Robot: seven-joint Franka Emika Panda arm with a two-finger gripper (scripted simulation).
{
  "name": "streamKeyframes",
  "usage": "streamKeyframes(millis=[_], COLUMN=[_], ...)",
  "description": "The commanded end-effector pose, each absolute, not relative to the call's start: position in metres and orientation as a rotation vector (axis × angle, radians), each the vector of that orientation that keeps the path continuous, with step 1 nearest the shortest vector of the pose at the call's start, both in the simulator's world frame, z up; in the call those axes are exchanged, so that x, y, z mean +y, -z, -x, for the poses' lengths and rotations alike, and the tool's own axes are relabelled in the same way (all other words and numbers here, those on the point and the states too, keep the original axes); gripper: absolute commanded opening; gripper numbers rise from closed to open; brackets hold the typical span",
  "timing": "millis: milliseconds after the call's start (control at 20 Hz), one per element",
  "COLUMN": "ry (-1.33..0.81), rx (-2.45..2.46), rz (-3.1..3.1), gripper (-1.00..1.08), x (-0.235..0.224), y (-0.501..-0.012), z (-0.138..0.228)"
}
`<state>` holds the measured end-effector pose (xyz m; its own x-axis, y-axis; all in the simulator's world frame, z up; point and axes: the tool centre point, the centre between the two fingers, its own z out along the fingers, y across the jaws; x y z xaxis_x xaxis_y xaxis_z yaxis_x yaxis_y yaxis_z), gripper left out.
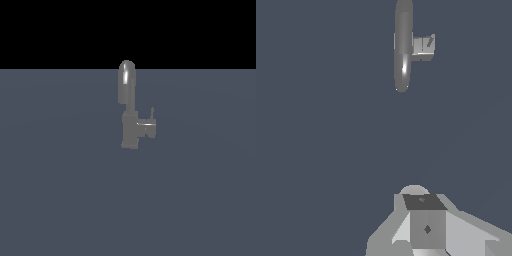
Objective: Turn on the faucet by rotating a designated handle.
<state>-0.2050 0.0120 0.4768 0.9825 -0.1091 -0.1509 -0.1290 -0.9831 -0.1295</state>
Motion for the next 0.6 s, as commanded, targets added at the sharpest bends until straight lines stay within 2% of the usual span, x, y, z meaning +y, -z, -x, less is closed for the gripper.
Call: streamKeyframes(millis=[0, 550], ry=[-0.259, -0.446], rx=[0.233, 0.461], rz=[2.948, 2.732], gripper=[-1.0, -1.0], x=[0.01, -0.002], y=[-0.474, -0.452], z=[0.19, 0.125])
